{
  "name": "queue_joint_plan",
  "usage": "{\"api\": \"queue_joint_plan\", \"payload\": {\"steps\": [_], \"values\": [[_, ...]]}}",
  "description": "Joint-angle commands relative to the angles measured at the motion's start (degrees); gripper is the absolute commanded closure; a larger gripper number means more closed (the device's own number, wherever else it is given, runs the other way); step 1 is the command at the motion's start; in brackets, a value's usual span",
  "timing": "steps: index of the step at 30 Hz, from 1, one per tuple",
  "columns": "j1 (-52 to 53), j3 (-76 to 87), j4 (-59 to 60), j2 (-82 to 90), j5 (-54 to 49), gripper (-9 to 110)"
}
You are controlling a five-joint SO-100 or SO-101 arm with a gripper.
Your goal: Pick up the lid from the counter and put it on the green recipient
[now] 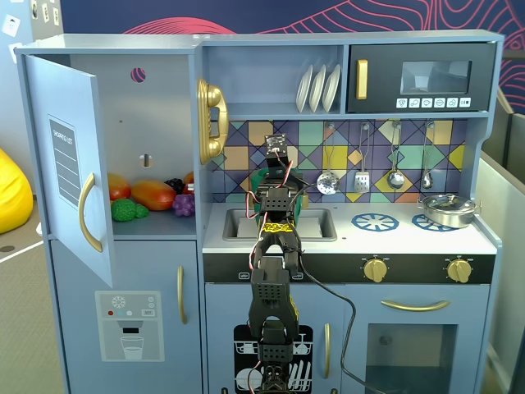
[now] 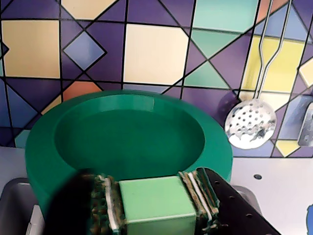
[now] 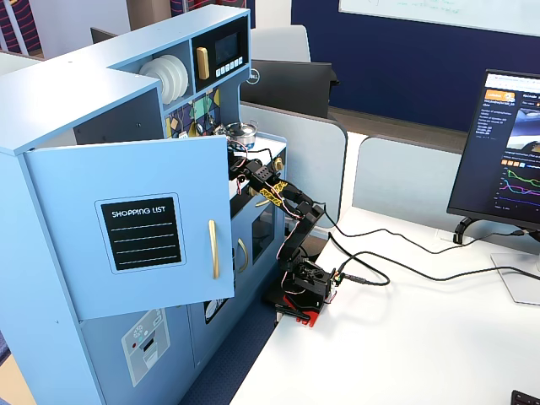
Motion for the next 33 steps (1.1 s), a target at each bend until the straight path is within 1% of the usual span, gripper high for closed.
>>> {"api": "queue_joint_plan", "payload": {"steps": [1,7,13,21,29,33], "values": [[1.14,-4.66,-0.18,0.53,1.67,68],[1.58,-5.54,-0.18,1.23,2.46,61],[1.49,-4.39,4.13,6.15,1.49,62],[2.81,9.58,9.76,22.15,1.85,63],[3.16,22.24,14.68,33.93,3.08,64],[2.37,29.27,19.86,40.25,3.16,65]]}}
